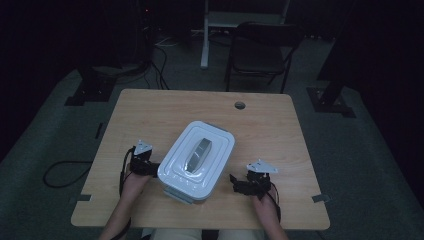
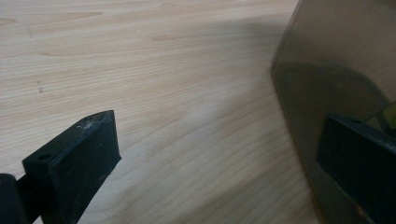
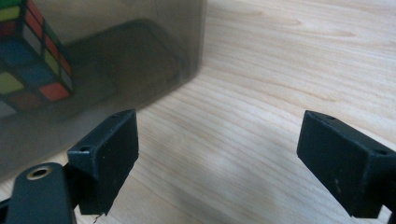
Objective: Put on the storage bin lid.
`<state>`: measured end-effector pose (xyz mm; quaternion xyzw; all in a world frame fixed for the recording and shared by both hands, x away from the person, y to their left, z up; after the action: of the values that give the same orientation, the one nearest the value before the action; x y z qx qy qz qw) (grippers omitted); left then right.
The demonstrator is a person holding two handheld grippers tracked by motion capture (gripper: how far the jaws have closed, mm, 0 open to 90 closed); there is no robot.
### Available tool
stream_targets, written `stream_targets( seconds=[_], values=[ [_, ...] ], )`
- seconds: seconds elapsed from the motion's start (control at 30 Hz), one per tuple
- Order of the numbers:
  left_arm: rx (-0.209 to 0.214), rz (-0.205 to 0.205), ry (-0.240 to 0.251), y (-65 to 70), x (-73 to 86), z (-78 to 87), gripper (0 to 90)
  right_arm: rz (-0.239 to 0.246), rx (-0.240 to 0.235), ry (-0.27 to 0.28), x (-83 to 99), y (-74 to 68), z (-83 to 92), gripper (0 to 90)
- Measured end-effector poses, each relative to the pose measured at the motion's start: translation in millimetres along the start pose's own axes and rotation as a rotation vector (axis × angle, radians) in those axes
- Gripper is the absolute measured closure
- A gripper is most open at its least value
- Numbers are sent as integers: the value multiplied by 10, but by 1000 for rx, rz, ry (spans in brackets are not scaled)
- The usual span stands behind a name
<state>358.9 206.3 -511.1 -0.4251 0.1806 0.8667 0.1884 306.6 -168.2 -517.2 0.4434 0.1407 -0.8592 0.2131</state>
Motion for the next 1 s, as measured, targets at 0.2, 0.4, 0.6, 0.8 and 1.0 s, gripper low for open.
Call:
stream_targets(
  seconds=[0.2,0.4,0.6,0.8,1.0],
  values=[
    [0,-4,-15,42,16,0,6,-6,5,15,-38,-29,-28,126],
    [28,-10,-20,168,50,-1,6,11,-35,29,-75,-18,-39,126],
    [27,-38,-28,304,69,16,6,30,-60,20,-125,-8,-48,126],
    [21,-38,-50,398,72,34,6,15,-72,12,-110,59,-81,131],
    [28,-66,-67,542,50,11,6,0,-64,18,-73,156,-39,135]
  ],
)
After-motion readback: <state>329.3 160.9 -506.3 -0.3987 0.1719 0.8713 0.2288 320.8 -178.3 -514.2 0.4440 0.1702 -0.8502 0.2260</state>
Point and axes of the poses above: each handheld gripper's, and its own axes: z roughly backward along the jaws, x roughly out of its underside, y roughly to its right, the point moved 1 cm from there along -z, roughly forward along the jaws, and after that the axes turned 1 degree about y, right-handed, at the moved point
